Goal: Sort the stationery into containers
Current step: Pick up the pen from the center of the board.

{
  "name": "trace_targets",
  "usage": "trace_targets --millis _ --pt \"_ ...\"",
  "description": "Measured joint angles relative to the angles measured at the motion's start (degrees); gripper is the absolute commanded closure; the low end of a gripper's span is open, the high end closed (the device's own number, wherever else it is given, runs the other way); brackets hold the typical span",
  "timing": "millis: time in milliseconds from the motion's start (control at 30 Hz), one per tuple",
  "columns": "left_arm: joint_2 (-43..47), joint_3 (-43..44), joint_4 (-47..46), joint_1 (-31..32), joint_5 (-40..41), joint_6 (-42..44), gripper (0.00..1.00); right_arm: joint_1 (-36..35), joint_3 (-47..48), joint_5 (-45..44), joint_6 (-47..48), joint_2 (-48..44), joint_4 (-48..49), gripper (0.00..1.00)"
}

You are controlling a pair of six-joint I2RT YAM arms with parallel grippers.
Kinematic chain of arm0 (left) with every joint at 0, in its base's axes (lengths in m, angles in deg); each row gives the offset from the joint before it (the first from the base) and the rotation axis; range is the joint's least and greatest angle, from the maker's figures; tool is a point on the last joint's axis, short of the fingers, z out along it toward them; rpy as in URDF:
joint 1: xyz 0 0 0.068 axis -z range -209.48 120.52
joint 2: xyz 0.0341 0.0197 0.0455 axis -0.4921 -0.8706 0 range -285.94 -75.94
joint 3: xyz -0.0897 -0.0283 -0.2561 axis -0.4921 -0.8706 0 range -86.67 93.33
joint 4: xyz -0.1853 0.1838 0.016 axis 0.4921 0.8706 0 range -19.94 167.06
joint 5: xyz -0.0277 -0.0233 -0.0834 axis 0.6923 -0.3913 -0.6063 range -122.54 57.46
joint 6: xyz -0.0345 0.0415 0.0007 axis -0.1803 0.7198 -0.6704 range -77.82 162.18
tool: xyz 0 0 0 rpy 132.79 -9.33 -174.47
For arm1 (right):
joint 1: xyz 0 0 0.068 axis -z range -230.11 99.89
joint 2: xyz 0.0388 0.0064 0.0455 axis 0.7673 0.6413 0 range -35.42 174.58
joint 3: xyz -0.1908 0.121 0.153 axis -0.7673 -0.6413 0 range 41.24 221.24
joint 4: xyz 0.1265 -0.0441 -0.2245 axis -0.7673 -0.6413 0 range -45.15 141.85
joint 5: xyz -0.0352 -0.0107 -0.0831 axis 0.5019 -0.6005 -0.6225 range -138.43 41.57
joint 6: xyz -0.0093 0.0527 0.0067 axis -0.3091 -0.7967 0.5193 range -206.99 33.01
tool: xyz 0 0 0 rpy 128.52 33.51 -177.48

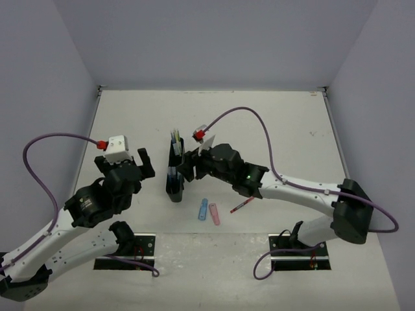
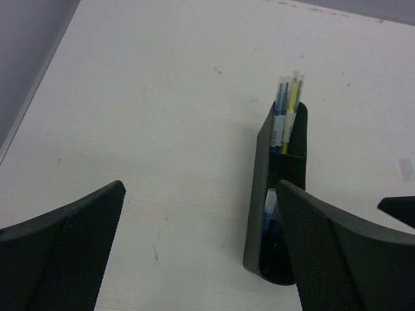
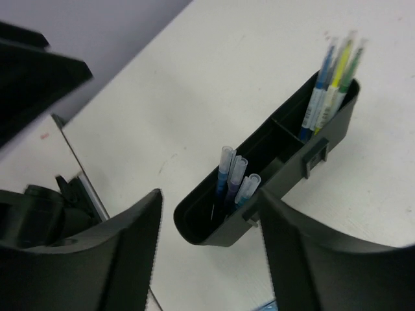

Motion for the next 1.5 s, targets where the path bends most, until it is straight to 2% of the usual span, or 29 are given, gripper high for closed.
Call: trace_targets --millis 67,100,267,400,500,600,700,767,800,933,1067,1133,1233,1500 --pt "-0.52 0.47 -0.54 0.0 -1.92 0.65 0.0 0.34 -1.57 -3.17 -0.94 -6.23 -1.67 0.03" --pt "-1.15 0.94 -0.93 0.0 -3.16 0.86 0.0 0.91 -2.89 -4.81 -2.08 -10.2 -3.01 0.01" --pt "-8.91 3.69 -4.39 0.0 -11.16 2.06 0.0 8.44 -7.74 -13.35 -10.44 -28.33 -16.69 0.01" --pt "-18.73 3.83 -10.99 1.2 -22.86 5.92 0.0 11.7 -11.78 -21.1 -16.89 -39.38 -30.25 0.01" --pt "-30.13 5.43 -16.08 5.78 -30.79 10.66 0.0 12.99 -13.65 -22.36 -17.59 -48.89 -40.01 0.04" --pt "-41.78 9.65 -18.34 11.09 -36.48 14.51 0.08 14.11 -11.47 -23.25 -18.04 -55.65 -47.92 0.07" --pt "-54.54 15.4 -21.13 14.83 -41.62 17.9 0.15 14.26 -6.7 -23.53 -18.38 -56.8 -55.0 0.18" --pt "-61.02 17.87 -21.86 16.15 -44.48 19.52 0.17 14.29 -4.5 -22.83 -18.59 -55.43 -58.35 0.37" --pt "-63.66 18.8 -21.92 16.47 -45.64 20.16 0.17 14.28 -3.88 -22.43 -18.66 -54.53 -59.7 0.41" --pt "-70.57 21.58 -21.72 16.59 -47.85 21.73 0.22 14.27 -3.75 -20.88 -18.9 -50.97 -63.68 0.37" --pt "-73.69 24.15 -21.23 16.59 -48.08 22.14 0.26 14.27 -3.75 -20.16 -19.0 -49.71 -65.53 0.36" --pt "-74.95 25.71 -21.18 16.59 -48.27 22.49 0.33 14.27 -3.75 -19.65 -19.01 -49.81 -65.65 0.36" --pt "-76.79 27.16 -21.3 16.59 -48.86 23.06 0.5 14.27 -3.75 -19.32 -19.02 -50.21 -65.76 0.36" --pt "-79.01 28.36 -20.8 17.0 -49.79 23.42 0.68 14.27 -3.75 -19.13 -19.0 -51.52 -66.36 0.36"
